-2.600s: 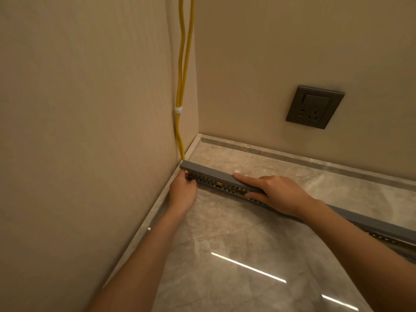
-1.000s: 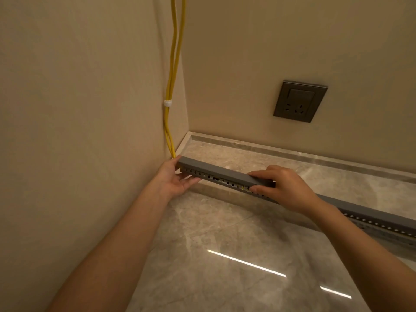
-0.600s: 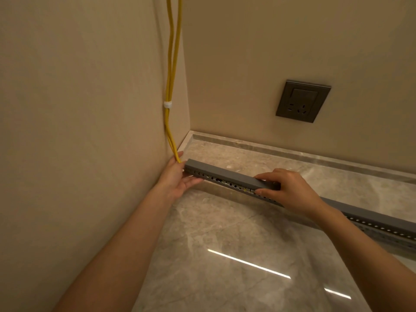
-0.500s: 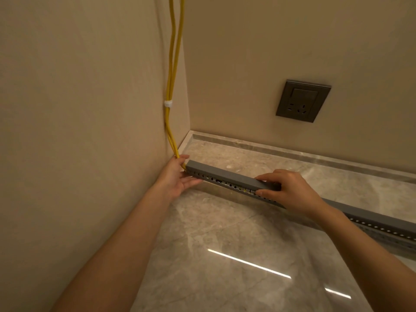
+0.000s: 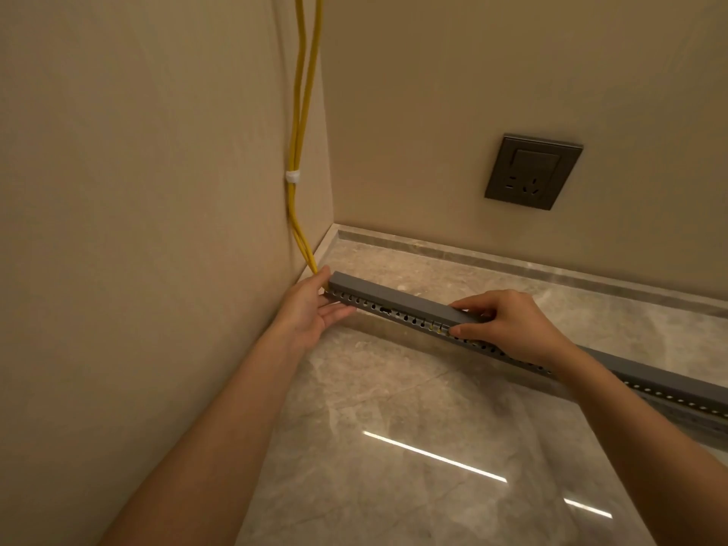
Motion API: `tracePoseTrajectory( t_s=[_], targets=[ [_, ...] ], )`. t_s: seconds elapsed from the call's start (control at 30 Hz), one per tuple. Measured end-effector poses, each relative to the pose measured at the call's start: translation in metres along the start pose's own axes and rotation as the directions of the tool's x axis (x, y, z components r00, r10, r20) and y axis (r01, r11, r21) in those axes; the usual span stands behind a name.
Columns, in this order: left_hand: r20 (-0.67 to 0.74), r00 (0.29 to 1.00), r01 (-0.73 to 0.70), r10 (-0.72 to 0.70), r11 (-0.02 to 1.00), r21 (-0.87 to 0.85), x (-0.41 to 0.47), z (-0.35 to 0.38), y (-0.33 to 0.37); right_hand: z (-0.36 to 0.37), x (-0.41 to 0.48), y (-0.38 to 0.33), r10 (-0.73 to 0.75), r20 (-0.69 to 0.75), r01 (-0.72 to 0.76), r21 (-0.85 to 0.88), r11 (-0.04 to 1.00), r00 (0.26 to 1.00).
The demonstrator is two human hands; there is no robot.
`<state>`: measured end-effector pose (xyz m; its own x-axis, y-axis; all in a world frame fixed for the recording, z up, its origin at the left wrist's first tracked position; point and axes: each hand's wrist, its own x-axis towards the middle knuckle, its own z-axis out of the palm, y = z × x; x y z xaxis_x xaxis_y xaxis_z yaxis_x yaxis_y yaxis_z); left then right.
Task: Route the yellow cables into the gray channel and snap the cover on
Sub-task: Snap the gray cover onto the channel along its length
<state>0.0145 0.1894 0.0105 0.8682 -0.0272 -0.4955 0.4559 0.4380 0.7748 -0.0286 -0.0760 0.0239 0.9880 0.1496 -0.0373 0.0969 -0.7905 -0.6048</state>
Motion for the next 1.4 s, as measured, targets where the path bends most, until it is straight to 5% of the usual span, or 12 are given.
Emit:
tracePoseTrajectory(
  t_s=[0.27,0.53,0.7,0.9,1.03,1.4],
  targets=[
    [-0.035,0.994,-0.100,0.100,0.995,0.016,-0.004,0.000,-0.009,0.002,0.008,-0.013,-0.016,0.142,0.039,-0.164,0.986,0.990],
    [-0.024,0.991,-0.135,0.134,0.991,-0.009,-0.017,0.003,-0.008,0.031,0.044,-0.083,-0.169,0.107,0.187,-0.193,0.963,0.980],
    [0.018,0.993,-0.109,0.113,0.979,-0.170,-0.023,0.001,-0.009,0.038,0.062,-0.104,-0.226,0.207,0.267,-0.203,0.942,0.952],
    [0.090,0.974,-0.180,0.207,0.953,-0.244,-0.024,-0.004,-0.020,0.029,0.067,-0.104,-0.169,0.307,0.162,0.048,0.986,0.937],
    [0.086,0.968,-0.212,0.237,0.950,-0.230,-0.022,-0.003,-0.022,0.026,0.066,-0.101,-0.181,0.249,0.191,-0.013,0.982,0.951],
    [0.088,0.966,-0.211,0.242,0.940,-0.269,-0.015,-0.006,-0.026,0.017,0.067,-0.099,-0.153,0.363,0.167,-0.007,0.986,0.919]
  ],
)
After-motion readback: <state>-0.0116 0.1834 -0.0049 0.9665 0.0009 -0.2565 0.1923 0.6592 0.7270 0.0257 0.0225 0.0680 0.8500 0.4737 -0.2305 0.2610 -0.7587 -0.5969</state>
